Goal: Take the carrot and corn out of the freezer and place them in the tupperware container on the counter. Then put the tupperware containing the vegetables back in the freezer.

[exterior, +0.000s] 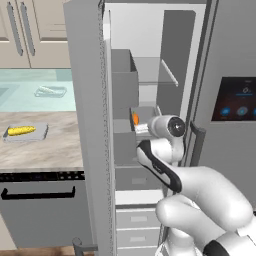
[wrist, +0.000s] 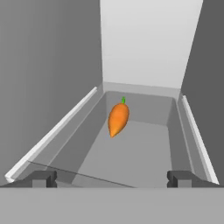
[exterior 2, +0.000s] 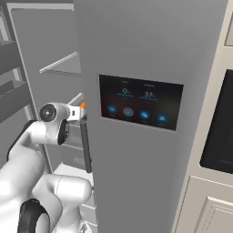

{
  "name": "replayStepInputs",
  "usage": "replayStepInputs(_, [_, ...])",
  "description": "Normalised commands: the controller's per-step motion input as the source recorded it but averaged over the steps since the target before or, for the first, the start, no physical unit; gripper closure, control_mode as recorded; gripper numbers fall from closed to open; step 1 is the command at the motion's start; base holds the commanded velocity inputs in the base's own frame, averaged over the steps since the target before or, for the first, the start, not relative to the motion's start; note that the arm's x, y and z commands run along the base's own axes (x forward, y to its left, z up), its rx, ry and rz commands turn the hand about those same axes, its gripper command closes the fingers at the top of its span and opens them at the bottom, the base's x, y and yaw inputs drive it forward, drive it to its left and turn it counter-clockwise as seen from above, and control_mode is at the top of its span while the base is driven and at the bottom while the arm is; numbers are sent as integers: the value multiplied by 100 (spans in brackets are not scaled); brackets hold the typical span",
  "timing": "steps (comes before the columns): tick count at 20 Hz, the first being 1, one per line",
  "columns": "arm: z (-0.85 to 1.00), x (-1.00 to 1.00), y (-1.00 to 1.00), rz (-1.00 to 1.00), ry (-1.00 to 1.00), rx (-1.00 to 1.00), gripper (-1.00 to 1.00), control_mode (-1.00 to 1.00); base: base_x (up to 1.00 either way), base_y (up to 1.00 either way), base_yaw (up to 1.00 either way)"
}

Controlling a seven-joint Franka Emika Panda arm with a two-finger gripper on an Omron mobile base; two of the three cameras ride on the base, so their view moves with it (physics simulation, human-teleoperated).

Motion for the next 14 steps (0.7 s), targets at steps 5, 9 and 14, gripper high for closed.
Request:
replayStepInputs(5, [0,20,0,0,5,0,-100,-100,0,0,0])
replayStepInputs(9, [9,14,0,0,7,0,-100,-100,0,0,0])
replayStepInputs(14, [11,10,0,0,11,0,-100,-100,0,0,0])
